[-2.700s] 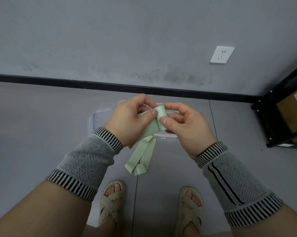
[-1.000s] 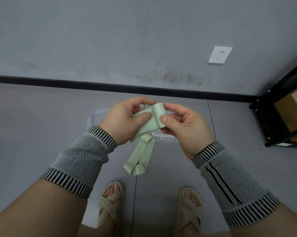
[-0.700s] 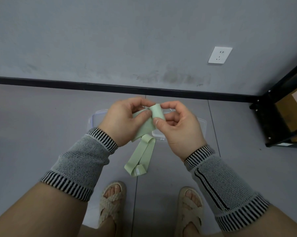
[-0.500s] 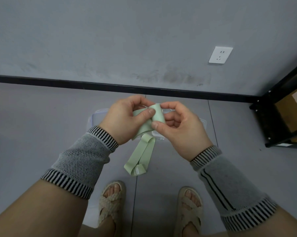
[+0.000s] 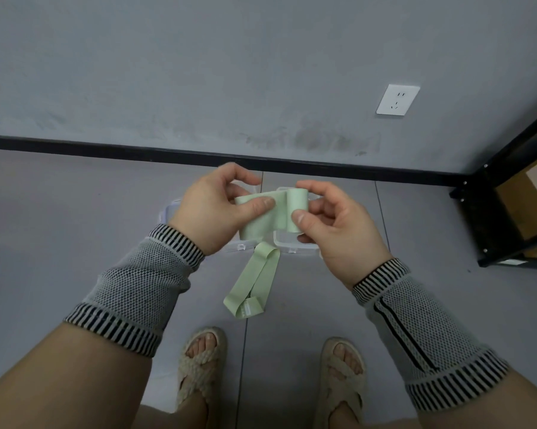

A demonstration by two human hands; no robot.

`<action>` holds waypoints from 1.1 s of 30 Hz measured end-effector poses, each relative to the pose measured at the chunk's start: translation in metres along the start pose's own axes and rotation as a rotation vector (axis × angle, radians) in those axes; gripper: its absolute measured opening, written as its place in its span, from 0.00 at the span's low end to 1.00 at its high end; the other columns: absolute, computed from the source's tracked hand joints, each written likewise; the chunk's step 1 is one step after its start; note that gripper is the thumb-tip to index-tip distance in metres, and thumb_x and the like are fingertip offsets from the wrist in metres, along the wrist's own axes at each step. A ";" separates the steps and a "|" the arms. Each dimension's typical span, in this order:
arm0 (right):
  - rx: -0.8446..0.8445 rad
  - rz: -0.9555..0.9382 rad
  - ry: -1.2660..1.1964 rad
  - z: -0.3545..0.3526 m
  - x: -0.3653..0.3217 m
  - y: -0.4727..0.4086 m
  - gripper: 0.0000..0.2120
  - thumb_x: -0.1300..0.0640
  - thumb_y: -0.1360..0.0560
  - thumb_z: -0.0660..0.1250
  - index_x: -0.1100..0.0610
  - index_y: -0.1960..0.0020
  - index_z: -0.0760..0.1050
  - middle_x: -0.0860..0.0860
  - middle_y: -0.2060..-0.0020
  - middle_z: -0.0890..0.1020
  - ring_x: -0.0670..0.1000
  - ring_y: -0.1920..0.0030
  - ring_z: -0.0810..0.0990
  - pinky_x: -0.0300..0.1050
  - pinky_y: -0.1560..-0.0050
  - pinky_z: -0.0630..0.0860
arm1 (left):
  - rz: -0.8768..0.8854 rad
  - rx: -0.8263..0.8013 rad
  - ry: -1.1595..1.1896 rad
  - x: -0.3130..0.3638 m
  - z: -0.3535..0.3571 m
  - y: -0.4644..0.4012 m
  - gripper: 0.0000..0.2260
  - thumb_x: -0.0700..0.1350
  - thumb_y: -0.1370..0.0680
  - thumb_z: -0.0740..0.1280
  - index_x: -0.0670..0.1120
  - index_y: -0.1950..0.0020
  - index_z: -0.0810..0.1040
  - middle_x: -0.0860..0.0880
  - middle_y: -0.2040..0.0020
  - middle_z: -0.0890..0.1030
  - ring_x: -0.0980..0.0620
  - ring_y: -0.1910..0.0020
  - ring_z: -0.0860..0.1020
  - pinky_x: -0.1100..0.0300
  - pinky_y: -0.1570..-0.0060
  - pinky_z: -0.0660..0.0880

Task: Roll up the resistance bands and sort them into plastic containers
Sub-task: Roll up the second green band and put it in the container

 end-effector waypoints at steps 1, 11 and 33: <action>-0.003 0.008 -0.031 0.000 0.000 -0.001 0.15 0.65 0.24 0.66 0.46 0.45 0.73 0.56 0.56 0.81 0.48 0.60 0.80 0.41 0.59 0.80 | -0.016 -0.011 0.002 0.000 0.001 0.000 0.10 0.46 0.29 0.73 0.52 0.53 0.75 0.49 0.63 0.81 0.62 0.73 0.76 0.68 0.76 0.69; -0.031 0.034 -0.184 0.000 0.004 -0.004 0.15 0.67 0.23 0.64 0.48 0.44 0.74 0.50 0.61 0.80 0.47 0.61 0.80 0.42 0.59 0.78 | -0.037 -0.017 0.026 -0.001 0.006 -0.002 0.16 0.43 0.27 0.71 0.51 0.41 0.75 0.53 0.59 0.77 0.61 0.67 0.74 0.74 0.77 0.66; -0.133 0.051 -0.307 -0.008 -0.001 -0.003 0.15 0.63 0.27 0.67 0.52 0.43 0.75 0.48 0.62 0.82 0.47 0.61 0.80 0.41 0.60 0.78 | -0.126 -0.062 0.455 -0.005 0.007 -0.001 0.14 0.34 0.26 0.68 0.51 0.47 0.75 0.43 0.57 0.79 0.50 0.62 0.81 0.58 0.62 0.80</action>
Point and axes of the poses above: each hand's wrist, its own y-axis away from the middle knuckle, its own z-axis out of the palm, x = y × z, the point moved 3 cm from there along -y, towards the middle knuckle
